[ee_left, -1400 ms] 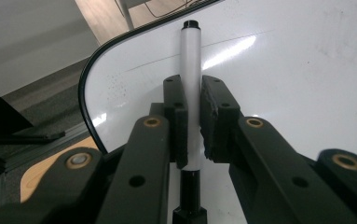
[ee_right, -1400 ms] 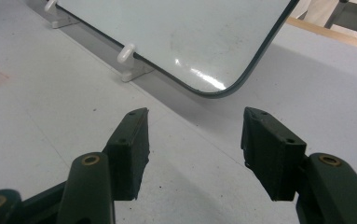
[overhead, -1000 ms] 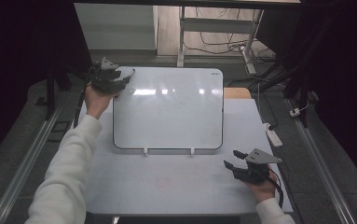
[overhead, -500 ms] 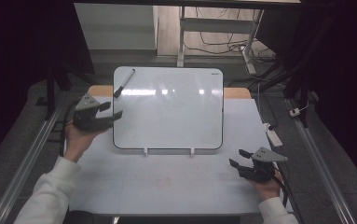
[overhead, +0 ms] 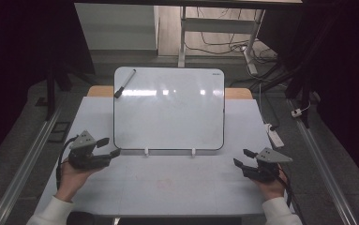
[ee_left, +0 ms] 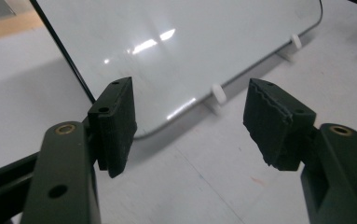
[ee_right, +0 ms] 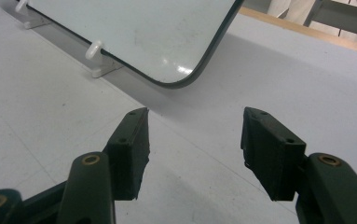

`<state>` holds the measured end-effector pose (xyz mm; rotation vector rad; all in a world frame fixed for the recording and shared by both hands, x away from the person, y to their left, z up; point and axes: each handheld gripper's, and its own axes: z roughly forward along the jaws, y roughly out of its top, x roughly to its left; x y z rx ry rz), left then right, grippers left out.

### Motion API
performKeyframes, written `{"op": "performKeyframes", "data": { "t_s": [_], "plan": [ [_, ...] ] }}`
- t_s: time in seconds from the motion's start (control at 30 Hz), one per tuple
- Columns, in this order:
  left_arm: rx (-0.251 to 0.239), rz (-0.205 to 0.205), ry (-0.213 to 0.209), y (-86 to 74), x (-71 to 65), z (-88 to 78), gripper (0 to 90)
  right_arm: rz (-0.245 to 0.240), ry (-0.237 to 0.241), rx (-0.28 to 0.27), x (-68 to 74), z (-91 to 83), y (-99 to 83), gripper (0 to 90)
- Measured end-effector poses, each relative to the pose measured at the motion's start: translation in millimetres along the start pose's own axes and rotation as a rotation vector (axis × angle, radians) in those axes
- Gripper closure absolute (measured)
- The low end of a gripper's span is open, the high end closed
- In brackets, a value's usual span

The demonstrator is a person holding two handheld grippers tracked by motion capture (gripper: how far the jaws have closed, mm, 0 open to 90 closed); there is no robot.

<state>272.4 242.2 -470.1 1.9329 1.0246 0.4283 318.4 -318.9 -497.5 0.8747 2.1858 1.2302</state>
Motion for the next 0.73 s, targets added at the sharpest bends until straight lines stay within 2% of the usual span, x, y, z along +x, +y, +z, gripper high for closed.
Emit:
{"op": "performKeyframes", "data": {
  "t_s": [0.2,0.73],
  "plan": [
    [0.014,-0.006,-0.015,-12.0,-6.0,4.8,33.9,-0.005,0.01,-0.018,-1.3,-2.5,2.5,41.8],
    [0.025,-0.019,-0.017,-17.9,-6.3,10.6,33.0,-0.028,0.016,-0.022,1.0,-4.1,7.6,41.8]
  ]
}}
